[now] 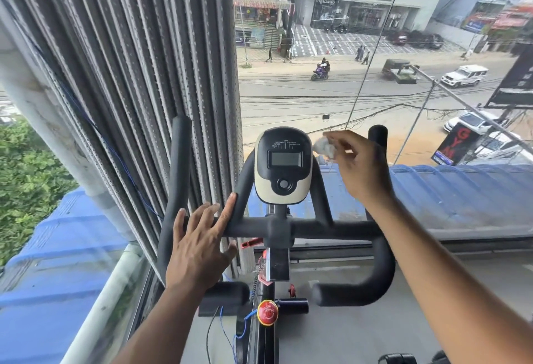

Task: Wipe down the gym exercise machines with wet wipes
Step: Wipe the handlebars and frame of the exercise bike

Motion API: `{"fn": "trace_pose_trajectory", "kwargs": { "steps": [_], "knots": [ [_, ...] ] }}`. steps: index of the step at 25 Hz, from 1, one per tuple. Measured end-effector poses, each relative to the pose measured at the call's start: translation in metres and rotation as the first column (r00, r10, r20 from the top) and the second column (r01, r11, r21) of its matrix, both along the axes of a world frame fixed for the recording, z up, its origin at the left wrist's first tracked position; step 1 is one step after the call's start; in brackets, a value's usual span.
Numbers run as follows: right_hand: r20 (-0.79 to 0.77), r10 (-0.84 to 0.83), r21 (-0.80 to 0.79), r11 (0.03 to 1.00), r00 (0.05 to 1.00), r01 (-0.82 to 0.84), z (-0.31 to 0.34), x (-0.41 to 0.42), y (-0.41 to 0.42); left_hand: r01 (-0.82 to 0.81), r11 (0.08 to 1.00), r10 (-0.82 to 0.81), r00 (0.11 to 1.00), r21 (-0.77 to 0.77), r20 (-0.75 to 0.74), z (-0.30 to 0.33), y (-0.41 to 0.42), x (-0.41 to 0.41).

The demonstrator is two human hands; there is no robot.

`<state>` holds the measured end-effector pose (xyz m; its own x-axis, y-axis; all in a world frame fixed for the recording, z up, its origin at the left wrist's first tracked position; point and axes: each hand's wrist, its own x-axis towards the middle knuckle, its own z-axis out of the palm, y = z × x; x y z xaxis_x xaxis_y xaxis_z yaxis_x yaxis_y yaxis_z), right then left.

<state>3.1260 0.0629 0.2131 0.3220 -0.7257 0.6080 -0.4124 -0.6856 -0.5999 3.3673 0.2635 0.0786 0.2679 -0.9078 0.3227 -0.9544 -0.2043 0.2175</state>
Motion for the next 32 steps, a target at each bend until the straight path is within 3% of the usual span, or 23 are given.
{"fn": "trace_pose_trajectory", "kwargs": {
  "steps": [2, 4, 8, 11, 14, 16, 18, 21, 23, 28, 30, 32],
  "knots": [
    [0.03, 0.035, -0.216, 0.976, 0.999, -0.028, 0.013, 0.022, 0.007, 0.002, 1.0, -0.002, 1.0, 0.001, -0.004, 0.001, 0.001, -0.001],
    [-0.014, 0.063, -0.284, 0.957, 0.998, -0.065, 0.021, 0.048, 0.014, 0.002, 1.0, -0.002, 1.0, 0.007, -0.009, 0.002, 0.001, -0.001],
    [-0.338, 0.048, -0.433, 0.879, 0.94, -0.201, 0.007, 0.085, 0.036, -0.002, 1.0, 0.002, 1.0, 0.008, -0.016, 0.003, 0.001, -0.001],
    [-0.401, 0.067, -0.455, 0.851, 0.914, -0.262, 0.001, 0.059, 0.035, 0.005, 1.0, -0.005, 1.0, 0.0, -0.01, 0.003, 0.002, -0.002],
    [-0.298, -0.004, -0.442, 0.887, 0.955, -0.135, 0.011, 0.052, 0.018, 0.004, 1.0, -0.004, 1.0, 0.004, -0.009, 0.003, 0.001, 0.0],
    [-0.333, -0.031, -0.432, 0.893, 0.942, -0.123, 0.021, 0.077, 0.017, 0.005, 1.0, -0.004, 1.0, 0.013, -0.025, 0.003, 0.002, -0.001],
    [-0.438, 0.036, -0.473, 0.84, 0.898, -0.265, 0.02, 0.089, 0.027, 0.002, 1.0, -0.001, 1.0, 0.003, -0.015, 0.003, 0.004, -0.001],
    [-0.683, 0.07, -0.492, 0.691, 0.727, -0.529, 0.003, 0.052, 0.034, 0.0, 1.0, 0.0, 1.0, 0.004, -0.01, 0.002, 0.002, -0.001],
    [-0.748, 0.042, -0.504, 0.614, 0.662, -0.608, 0.008, 0.023, 0.027, -0.001, 1.0, 0.001, 1.0, 0.001, -0.007, 0.002, 0.002, -0.002],
    [-0.647, 0.082, -0.544, 0.646, 0.758, -0.535, 0.025, 0.062, 0.022, -0.007, 1.0, 0.007, 1.0, 0.016, -0.022, 0.003, 0.001, -0.002],
    [-0.713, 0.098, -0.49, 0.639, 0.694, -0.593, 0.001, 0.08, 0.028, -0.008, 1.0, 0.008, 1.0, 0.011, -0.017, 0.003, 0.001, -0.003],
    [-0.837, 0.126, -0.358, 0.611, 0.533, -0.706, -0.029, 0.073, 0.032, -0.002, 1.0, 0.002, 1.0, -0.001, -0.008, 0.002, 0.002, -0.001]
  ]
}}
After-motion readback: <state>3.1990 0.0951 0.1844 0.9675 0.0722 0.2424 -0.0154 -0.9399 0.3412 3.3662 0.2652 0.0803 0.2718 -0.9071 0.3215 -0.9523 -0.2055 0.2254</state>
